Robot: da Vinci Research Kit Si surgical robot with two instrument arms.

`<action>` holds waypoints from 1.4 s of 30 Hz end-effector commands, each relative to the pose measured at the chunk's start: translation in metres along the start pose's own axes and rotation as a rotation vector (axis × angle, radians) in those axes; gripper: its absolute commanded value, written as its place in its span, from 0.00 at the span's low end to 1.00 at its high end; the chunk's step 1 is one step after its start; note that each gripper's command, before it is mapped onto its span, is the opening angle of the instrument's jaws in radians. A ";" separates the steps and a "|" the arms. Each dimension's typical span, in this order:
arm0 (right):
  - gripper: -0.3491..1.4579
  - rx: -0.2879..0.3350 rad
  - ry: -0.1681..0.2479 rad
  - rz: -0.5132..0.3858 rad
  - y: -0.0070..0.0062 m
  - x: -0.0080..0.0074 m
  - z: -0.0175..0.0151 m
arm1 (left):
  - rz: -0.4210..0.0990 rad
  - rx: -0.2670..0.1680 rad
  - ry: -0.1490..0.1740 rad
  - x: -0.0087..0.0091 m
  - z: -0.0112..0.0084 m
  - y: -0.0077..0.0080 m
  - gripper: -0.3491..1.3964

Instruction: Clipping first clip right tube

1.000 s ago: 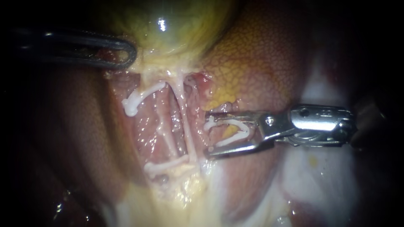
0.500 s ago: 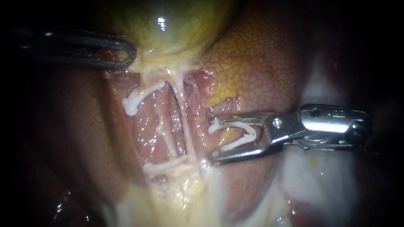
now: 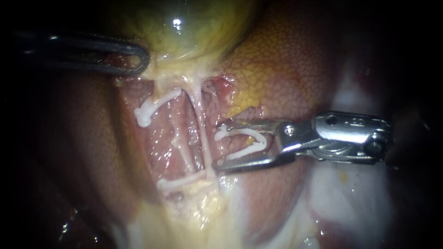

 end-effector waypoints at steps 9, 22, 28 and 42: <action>0.45 0.068 0.046 0.041 0.0002 0.0002 0.0016 | 0.000 0.000 0.000 0.0000 0.0000 0.0000 0.00; 0.44 0.301 0.155 0.116 0.0004 0.0008 0.0034 | 0.000 0.000 0.000 0.0000 0.0000 0.0000 0.00; 0.42 0.383 0.163 0.119 -0.0008 0.0008 0.0034 | 0.000 0.000 0.000 0.0000 0.0000 0.0000 0.00; 0.26 0.400 0.169 0.136 -0.0003 0.0010 0.0037 | 0.000 -0.003 -0.001 0.0000 0.0000 0.0001 0.00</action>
